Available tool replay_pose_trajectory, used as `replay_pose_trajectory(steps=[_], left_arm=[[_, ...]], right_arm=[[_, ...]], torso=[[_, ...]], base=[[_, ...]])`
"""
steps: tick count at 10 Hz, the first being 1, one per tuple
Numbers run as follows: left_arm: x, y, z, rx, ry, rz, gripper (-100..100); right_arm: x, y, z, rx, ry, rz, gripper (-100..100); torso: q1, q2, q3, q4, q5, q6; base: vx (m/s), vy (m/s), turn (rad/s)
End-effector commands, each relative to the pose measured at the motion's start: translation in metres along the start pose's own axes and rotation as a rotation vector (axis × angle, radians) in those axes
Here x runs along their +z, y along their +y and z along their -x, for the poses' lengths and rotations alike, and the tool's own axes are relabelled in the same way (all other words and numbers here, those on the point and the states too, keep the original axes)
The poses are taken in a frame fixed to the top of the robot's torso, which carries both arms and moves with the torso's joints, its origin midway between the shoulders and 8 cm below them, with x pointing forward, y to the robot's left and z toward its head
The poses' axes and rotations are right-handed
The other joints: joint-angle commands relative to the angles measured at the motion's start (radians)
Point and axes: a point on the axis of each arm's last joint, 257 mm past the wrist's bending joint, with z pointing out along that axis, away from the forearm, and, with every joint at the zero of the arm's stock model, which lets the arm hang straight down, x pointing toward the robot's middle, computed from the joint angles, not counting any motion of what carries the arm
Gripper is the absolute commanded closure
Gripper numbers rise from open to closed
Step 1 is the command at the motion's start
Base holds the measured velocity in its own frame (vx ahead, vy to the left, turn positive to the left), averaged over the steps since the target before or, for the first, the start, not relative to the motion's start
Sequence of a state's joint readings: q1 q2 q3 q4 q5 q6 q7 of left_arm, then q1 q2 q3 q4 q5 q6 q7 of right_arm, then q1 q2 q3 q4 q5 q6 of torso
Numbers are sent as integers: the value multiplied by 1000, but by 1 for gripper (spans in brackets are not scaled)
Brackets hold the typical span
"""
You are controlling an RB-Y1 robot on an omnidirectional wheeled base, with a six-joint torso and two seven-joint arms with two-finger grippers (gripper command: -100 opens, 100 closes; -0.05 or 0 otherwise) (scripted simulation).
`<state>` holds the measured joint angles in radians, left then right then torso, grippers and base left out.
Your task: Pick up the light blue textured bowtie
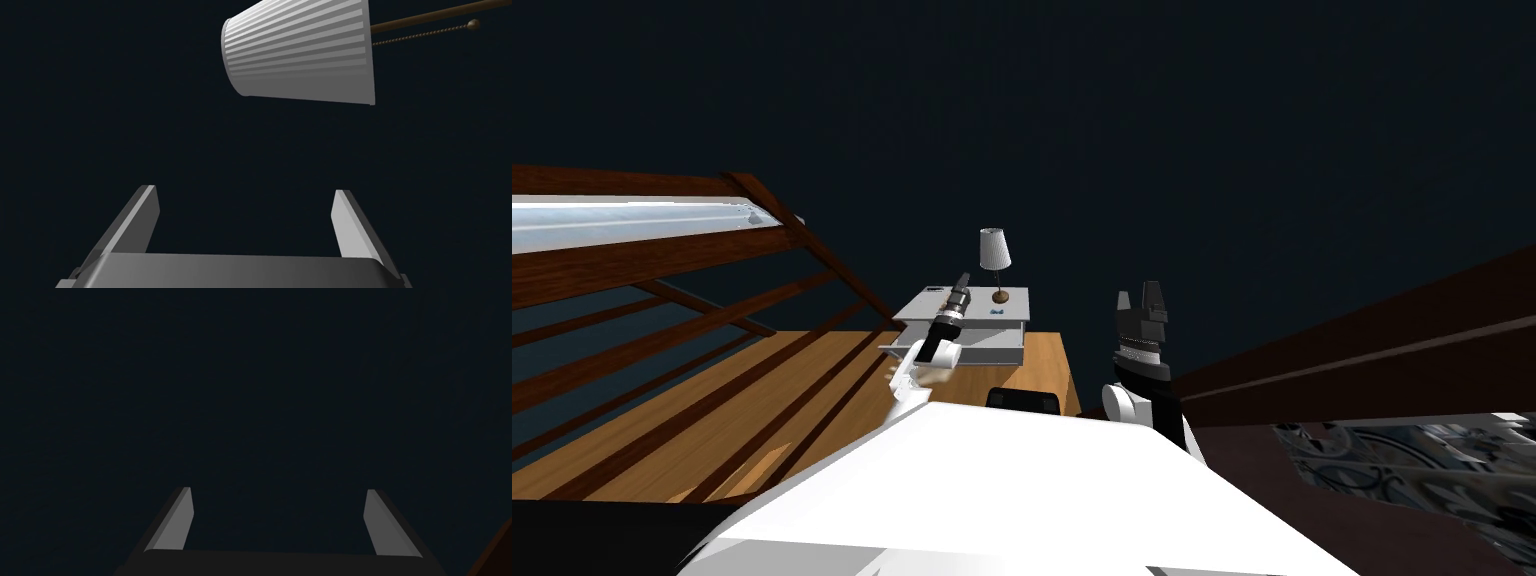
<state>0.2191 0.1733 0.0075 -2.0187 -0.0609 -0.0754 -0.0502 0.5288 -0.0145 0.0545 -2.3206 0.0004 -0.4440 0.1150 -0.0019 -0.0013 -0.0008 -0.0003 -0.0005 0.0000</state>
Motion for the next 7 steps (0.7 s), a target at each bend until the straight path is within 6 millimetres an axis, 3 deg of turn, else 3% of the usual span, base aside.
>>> replay_pose_trajectory(steps=[1,7], left_arm=[[3,15,0,-3,3,52,-100],[17,75,-6,-19,11,235,-100]], right_arm=[[0,0,0,0,0,0,0],[0,0,0,0,0,0,0]], torso=[[0,0,0,0,0,0],[1,1,0,0,0,0]], base=[[15,-23,-12],[16,-17,-17]])
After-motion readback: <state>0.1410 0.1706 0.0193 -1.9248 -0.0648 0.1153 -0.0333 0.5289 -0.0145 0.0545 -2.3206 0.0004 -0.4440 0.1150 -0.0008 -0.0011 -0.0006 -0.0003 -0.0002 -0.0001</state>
